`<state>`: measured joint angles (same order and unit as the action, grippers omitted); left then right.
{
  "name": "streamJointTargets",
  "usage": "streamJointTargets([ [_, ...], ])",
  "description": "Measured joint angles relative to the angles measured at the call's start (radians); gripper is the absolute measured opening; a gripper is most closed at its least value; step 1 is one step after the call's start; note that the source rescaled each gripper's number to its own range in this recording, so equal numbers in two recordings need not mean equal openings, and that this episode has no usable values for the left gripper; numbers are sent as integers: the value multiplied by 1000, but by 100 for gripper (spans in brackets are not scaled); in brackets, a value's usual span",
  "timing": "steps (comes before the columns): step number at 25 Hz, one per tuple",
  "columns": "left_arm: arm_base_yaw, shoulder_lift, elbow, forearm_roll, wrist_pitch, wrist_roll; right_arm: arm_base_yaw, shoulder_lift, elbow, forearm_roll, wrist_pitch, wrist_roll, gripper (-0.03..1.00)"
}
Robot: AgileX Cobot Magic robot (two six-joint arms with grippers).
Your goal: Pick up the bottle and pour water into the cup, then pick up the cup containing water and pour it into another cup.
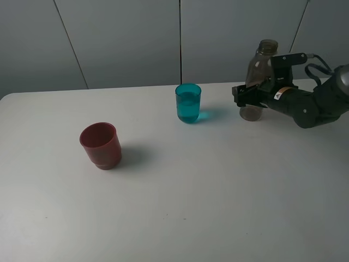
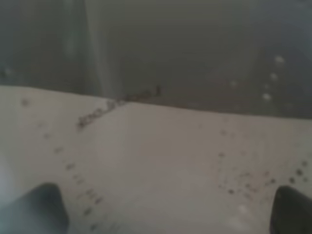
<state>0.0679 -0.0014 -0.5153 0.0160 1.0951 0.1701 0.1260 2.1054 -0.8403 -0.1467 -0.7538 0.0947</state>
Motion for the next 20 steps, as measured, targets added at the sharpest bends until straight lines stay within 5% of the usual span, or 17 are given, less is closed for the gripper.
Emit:
streamJointTargets([
  [15, 0, 0, 0, 0, 0, 0, 0, -229, 298, -2, 46, -33, 92],
  [20, 0, 0, 0, 0, 0, 0, 23, -336, 411, -189, 50, -25, 92],
])
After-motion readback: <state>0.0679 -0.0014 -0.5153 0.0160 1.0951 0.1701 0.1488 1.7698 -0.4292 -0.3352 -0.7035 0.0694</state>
